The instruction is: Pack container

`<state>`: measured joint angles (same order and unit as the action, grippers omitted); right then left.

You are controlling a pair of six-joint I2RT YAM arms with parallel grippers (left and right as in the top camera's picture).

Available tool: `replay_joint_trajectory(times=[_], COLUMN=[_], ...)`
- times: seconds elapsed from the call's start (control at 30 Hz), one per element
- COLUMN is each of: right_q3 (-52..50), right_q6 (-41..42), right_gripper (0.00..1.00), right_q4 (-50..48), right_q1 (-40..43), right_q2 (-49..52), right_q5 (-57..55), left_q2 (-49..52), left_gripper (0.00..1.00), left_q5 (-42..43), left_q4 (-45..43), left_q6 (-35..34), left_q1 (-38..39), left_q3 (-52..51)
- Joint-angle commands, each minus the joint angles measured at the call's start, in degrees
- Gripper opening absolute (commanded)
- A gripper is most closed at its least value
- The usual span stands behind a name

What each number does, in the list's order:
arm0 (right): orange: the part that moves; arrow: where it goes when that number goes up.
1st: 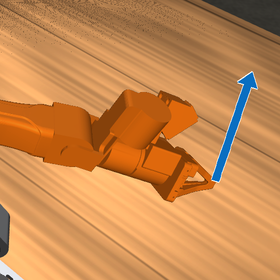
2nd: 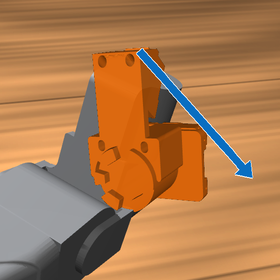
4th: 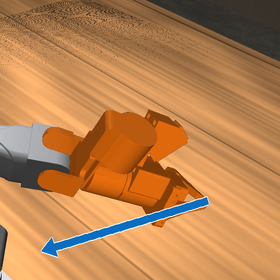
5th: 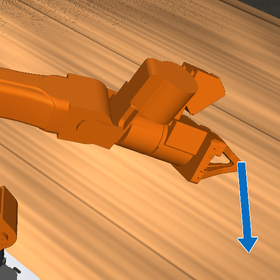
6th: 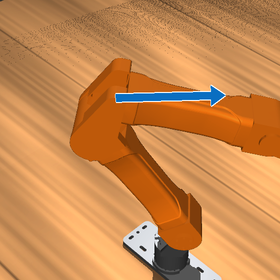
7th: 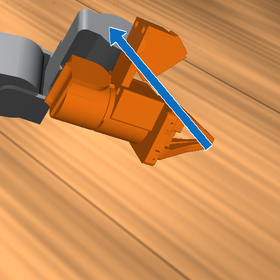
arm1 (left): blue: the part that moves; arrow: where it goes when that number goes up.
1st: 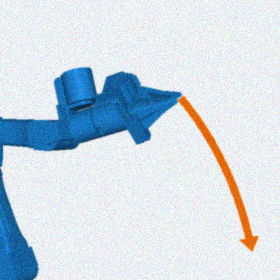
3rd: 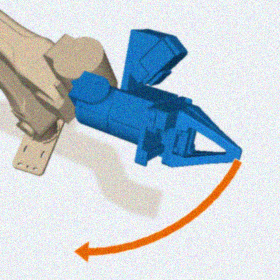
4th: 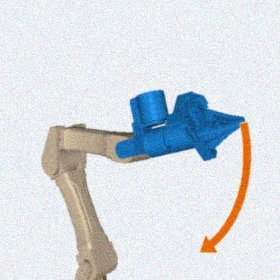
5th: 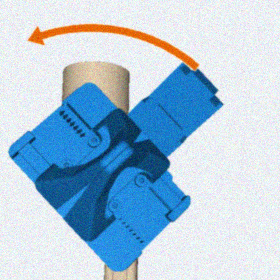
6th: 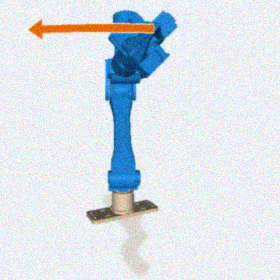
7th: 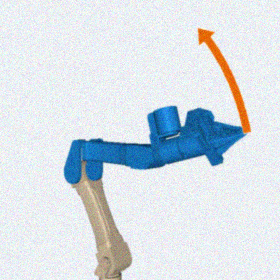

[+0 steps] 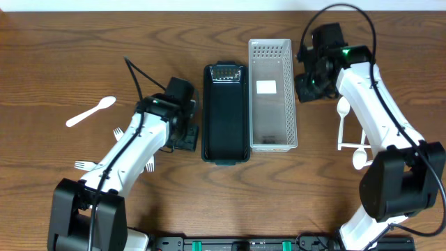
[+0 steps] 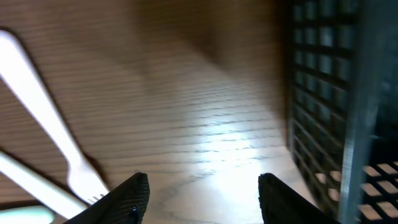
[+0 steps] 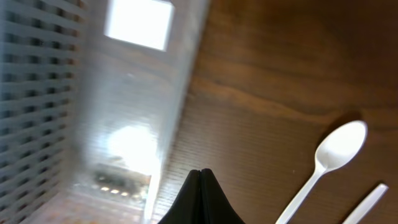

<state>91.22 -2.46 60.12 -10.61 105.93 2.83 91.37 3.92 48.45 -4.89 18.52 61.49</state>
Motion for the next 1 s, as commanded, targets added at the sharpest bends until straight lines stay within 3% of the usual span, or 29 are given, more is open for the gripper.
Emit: replay_joint_trajectory(times=[0.0,0.4,0.67,0.97], right_q3=[2.12,-2.75,-10.69,-14.95], right_q6=[-2.08,-4.48,-2.82,-1.88], right_gripper=[0.01,0.02,0.01,0.01], right_q4=[2.51,13.49,9.66,9.53], right_q1=[-3.15,-12.57,-17.49,-17.59], right_q2=[-2.27,-2.08,-2.10,-2.10], right_q5=[2.95,4.96,5.57,6.88], left_q2=[-1.73,-16.22,-23.91,-25.20], left_gripper=[0.63,0.69,0.70,0.70], left_q5=[-1.86,-1.90,-2.05,-2.03], left_q4=[-0.13,-1.64,-1.75,-0.76], left_q6=[-1.20,-1.36,-1.38,-1.38], left_q1=[-2.91,-11.28,-11.72,-11.72], left_q3=[1.07,1.49,1.49,1.49])
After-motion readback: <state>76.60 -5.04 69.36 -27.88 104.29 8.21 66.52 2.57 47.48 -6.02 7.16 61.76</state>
